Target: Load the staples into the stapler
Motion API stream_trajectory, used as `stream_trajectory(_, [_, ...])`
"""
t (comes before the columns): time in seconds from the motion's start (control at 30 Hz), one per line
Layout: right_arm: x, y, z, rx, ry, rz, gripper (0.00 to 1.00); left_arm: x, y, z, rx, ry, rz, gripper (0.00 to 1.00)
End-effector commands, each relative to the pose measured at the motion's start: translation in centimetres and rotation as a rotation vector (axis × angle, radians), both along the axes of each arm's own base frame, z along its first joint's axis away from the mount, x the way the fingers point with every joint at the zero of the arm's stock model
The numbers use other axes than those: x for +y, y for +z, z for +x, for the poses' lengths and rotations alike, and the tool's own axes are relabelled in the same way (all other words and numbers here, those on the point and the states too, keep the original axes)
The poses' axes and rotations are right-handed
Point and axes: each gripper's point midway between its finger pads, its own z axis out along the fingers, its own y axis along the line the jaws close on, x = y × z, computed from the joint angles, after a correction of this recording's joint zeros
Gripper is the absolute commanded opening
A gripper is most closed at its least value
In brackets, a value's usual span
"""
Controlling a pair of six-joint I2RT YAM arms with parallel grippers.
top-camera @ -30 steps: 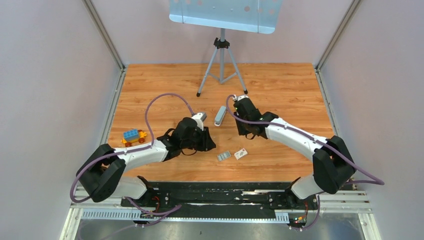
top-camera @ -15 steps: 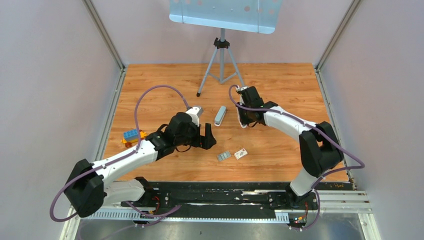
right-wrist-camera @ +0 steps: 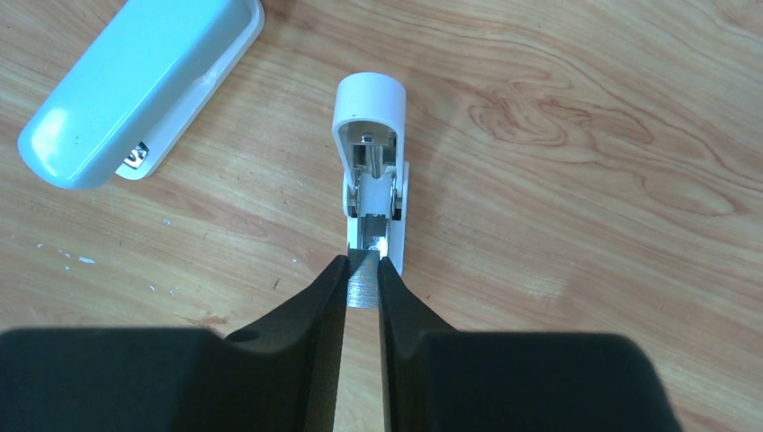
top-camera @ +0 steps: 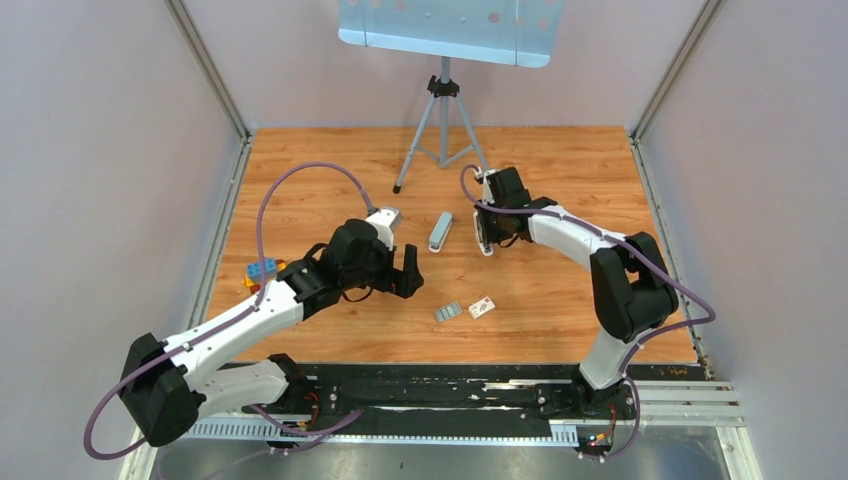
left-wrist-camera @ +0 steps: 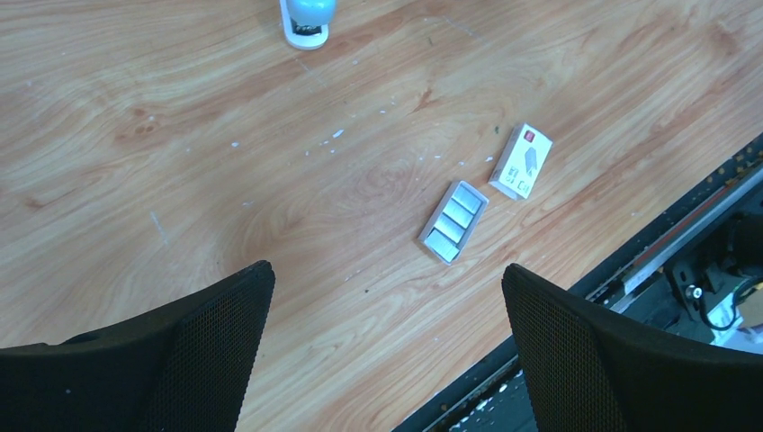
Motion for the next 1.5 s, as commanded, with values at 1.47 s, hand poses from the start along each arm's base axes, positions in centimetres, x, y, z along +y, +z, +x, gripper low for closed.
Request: stream_trajectory(1.47, [-0.3, -2.1, 1.5, 0.037, 0.028, 0.024, 0.20, 0.4, -0.7, 0.5, -0.017, -0.006, 0.072, 1.00])
